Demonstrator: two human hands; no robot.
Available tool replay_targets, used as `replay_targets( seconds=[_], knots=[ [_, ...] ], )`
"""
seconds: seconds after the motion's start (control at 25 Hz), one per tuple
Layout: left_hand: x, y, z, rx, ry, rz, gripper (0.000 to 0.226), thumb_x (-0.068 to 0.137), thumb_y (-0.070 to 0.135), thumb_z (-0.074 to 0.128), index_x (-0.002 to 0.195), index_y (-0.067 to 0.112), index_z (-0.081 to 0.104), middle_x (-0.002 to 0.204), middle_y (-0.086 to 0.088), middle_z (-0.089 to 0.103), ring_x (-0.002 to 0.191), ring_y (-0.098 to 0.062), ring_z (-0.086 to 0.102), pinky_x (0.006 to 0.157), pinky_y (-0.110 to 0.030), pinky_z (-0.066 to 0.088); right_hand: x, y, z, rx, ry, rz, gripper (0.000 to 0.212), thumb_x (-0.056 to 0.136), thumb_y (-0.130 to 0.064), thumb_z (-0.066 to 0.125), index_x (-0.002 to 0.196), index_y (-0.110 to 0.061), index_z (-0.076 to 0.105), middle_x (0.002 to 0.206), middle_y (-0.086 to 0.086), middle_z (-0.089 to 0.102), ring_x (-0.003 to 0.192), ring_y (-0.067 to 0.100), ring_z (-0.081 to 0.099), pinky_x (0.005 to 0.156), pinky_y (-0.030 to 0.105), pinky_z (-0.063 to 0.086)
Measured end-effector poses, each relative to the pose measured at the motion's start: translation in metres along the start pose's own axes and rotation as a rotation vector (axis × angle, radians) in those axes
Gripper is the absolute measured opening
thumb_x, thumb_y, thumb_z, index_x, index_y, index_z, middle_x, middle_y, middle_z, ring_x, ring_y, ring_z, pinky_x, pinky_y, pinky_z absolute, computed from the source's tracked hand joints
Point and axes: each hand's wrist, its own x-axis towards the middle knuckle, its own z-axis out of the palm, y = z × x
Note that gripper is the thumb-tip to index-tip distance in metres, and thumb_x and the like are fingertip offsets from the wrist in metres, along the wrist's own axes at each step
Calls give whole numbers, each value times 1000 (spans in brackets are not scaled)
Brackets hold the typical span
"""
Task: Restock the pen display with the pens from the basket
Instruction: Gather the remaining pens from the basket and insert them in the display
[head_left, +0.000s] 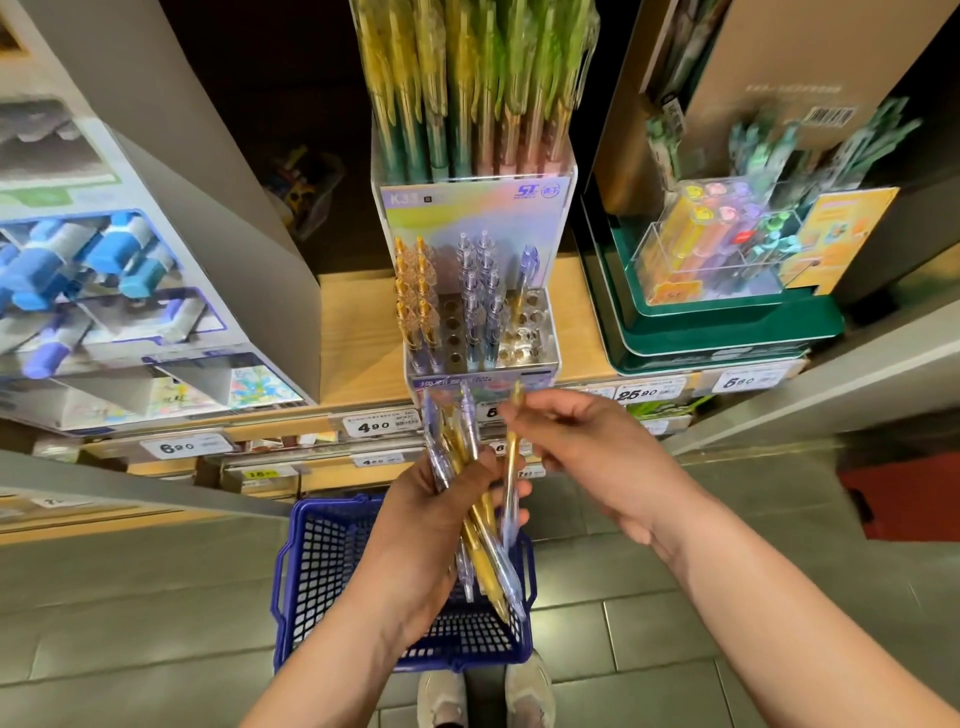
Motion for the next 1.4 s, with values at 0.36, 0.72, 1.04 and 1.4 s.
replay_targets(
  seconds=[0.36, 0.72, 1.04, 1.4],
  knots=[
    [3, 1, -14, -187, 53, 124, 33, 84, 20, 74, 114, 5, 71, 101, -16, 75, 83, -23, 76, 65, -30, 61, -6, 15, -19, 635, 123, 83, 24, 81, -14, 76, 96, 2, 66, 78, 14, 73, 75, 17, 75, 66, 21, 60],
    [5, 3, -13, -196, 24, 223, 34, 91, 16, 65, 120, -3, 65, 103, -18, 72, 66, -18, 66, 61, -26, 58, -18, 19, -7, 422, 5, 233, 25, 79, -25, 75, 87, -3, 69, 76, 14, 74, 65, 18, 74, 56, 20, 58],
    [5, -5, -12, -47, -9, 213, 21, 95, 23, 61, 101, 10, 76, 75, -9, 64, 63, -17, 60, 62, -29, 57, -24, 38, 25, 246, -64, 148, 34, 87, -35, 70, 98, -3, 66, 86, 9, 78, 75, 16, 75, 66, 22, 59],
    [3, -6, -17, 140, -107, 170, 16, 92, 26, 66, 97, 16, 77, 78, -7, 68, 67, -17, 59, 64, -28, 53, 1, 3, 14, -227, -39, -97, 21, 85, -39, 77, 104, -32, 75, 83, -6, 76, 77, 2, 72, 71, 12, 55]
  ],
)
